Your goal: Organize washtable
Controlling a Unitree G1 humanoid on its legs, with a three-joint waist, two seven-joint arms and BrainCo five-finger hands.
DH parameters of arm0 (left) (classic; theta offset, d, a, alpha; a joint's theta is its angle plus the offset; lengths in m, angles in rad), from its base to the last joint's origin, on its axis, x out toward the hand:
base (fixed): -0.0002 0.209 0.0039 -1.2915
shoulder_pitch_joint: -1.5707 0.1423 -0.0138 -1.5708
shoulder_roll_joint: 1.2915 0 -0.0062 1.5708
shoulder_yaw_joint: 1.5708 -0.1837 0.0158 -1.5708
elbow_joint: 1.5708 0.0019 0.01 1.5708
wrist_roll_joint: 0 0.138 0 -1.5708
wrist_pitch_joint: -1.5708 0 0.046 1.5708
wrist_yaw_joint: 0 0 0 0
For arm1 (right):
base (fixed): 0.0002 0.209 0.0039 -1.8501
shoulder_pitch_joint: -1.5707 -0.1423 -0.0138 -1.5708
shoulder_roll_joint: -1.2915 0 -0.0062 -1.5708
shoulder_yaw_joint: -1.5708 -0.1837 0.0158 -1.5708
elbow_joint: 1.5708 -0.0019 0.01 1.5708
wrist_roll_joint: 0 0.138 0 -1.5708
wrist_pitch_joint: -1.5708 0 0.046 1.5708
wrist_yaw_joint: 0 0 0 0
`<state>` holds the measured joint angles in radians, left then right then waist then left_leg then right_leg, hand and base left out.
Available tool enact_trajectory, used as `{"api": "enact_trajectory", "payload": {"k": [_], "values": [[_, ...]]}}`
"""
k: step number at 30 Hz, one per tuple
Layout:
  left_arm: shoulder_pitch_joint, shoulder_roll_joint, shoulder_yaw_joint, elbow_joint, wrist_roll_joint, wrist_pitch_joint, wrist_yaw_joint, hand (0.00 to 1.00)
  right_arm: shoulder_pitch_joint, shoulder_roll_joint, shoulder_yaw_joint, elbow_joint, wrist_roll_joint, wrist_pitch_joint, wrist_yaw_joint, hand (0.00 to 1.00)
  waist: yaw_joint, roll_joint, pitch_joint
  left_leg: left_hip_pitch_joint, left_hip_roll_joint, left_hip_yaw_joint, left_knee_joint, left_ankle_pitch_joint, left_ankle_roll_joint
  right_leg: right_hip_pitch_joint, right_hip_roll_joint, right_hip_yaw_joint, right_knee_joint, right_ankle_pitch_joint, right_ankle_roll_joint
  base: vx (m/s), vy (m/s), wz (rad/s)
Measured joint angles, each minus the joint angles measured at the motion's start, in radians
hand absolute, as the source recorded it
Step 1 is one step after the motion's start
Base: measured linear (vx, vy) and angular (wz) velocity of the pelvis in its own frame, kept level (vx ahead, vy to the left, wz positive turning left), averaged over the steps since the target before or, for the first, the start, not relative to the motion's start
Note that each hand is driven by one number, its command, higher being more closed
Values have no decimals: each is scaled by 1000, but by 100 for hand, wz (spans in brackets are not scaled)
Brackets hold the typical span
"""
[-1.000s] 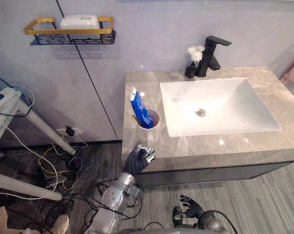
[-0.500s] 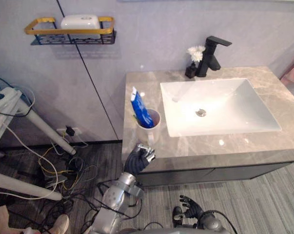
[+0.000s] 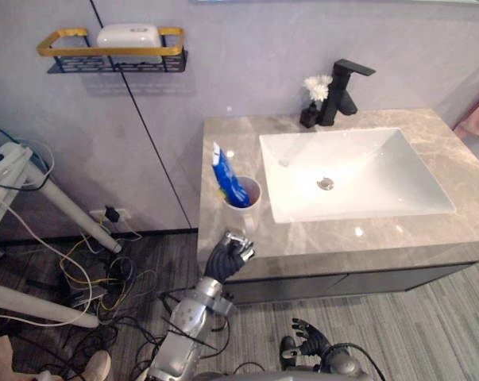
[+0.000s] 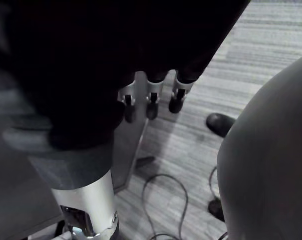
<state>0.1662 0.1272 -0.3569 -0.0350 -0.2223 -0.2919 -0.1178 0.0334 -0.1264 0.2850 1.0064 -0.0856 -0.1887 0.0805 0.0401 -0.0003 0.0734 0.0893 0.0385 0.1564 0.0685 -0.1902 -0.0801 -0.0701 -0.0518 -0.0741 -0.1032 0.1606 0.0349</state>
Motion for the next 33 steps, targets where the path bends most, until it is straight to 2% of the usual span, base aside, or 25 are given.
{"api": "enact_trajectory", "payload": {"k": [18, 33], "values": [[-50, -26, 3, 56, 42, -23, 35, 100, 2, 2, 0, 0, 2, 0, -16, 0, 0, -4, 0, 14, 2, 19, -14, 0, -1, -1, 6, 19, 0, 0, 0, -4, -1, -2], [-116, -28, 6, 111, 65, -26, 59, 100, 2, 2, 0, 0, 2, 0, -17, 0, -3, -9, -1, 16, 2, 23, -16, 0, -1, -2, 8, 21, 0, 0, 0, 0, 0, 0]]}}
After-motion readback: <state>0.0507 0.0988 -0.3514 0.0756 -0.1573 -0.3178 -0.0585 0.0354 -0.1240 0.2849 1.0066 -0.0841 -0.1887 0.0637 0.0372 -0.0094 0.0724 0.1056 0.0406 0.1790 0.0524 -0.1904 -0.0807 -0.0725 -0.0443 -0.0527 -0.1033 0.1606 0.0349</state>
